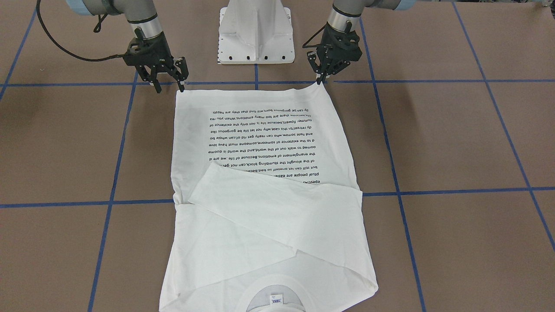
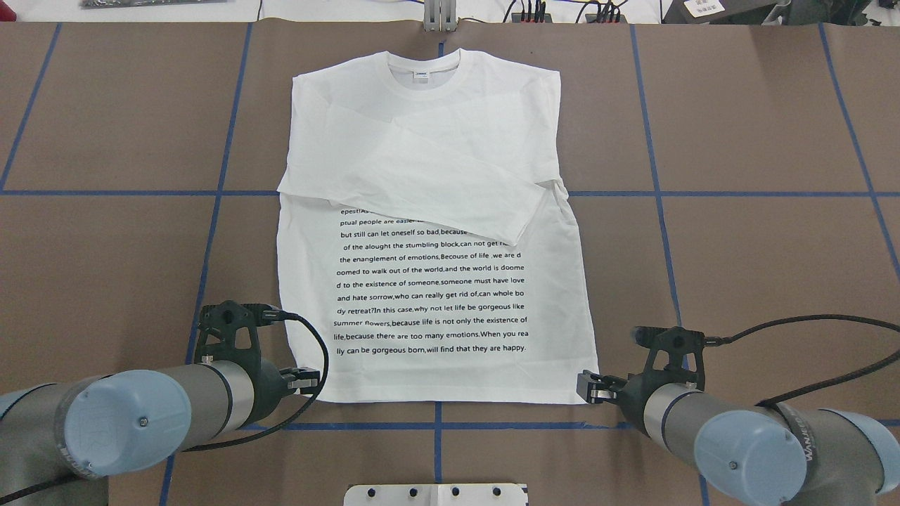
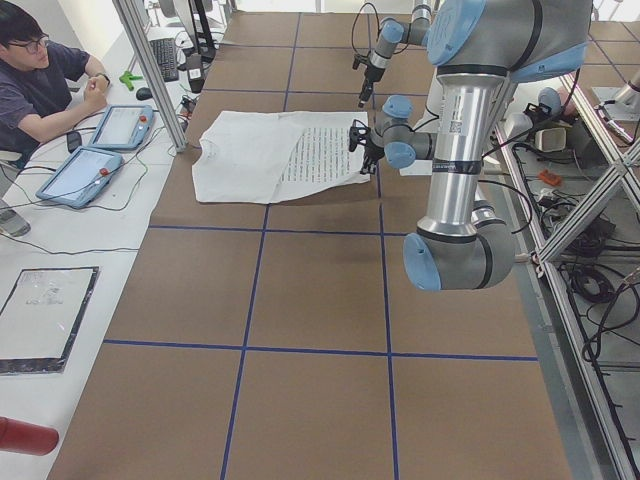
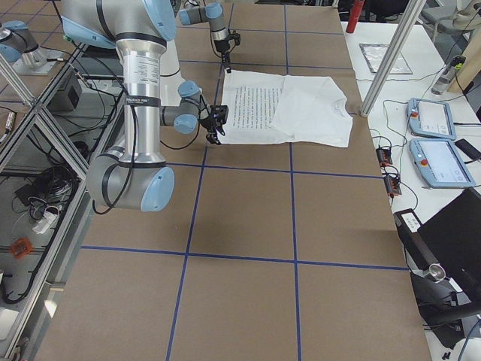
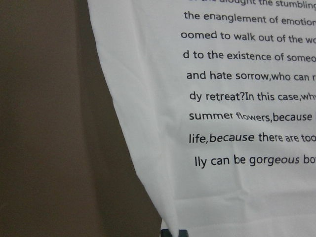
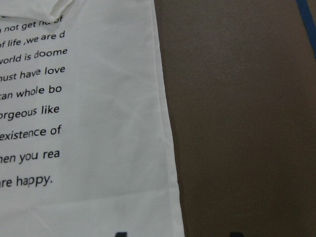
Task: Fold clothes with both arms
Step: 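Position both grippers at the hem corners nearest the robot and grasp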
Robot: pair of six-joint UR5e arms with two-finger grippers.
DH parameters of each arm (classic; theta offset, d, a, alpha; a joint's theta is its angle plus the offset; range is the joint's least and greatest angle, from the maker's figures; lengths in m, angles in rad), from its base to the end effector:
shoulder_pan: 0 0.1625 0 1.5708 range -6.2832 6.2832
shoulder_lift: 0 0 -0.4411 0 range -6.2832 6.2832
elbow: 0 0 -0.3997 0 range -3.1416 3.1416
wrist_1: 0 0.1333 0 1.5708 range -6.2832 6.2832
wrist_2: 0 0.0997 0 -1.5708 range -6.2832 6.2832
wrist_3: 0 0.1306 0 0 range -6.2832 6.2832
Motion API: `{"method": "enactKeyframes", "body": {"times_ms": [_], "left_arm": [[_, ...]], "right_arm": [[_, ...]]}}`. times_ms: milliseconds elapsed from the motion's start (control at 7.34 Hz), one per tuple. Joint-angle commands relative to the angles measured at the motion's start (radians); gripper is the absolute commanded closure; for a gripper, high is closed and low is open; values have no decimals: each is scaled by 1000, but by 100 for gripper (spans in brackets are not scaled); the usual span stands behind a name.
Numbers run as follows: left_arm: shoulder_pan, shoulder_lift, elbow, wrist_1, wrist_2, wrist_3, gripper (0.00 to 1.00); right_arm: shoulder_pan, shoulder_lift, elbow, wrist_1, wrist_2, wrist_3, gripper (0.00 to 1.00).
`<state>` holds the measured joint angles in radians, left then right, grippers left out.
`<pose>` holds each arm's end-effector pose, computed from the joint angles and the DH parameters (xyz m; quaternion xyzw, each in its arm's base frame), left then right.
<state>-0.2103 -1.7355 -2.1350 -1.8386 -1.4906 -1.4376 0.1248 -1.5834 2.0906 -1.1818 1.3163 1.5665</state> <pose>0.4921 -0.2521 0.3184 0.1163 0.4646 -0.0530 0.8763 -0.4802 -0.2277 0.4105 0.1419 -0.4215 0.1087 0.8891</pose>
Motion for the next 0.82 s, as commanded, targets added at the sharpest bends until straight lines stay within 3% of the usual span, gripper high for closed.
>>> {"method": "enactKeyframes", "body": {"times_ms": [0,272,681], "left_arm": [[-1,4,-5,2,6,0,100],[-1,5,-5,2,6,0,100],[-1,5,-5,2,6,0,100]], "right_arm": [[-22,37,-30,-1,-37,1,30],[-36,36,-27,-9,-58,0,31],[-65,34,-32,-54,-80,0,42]]}}
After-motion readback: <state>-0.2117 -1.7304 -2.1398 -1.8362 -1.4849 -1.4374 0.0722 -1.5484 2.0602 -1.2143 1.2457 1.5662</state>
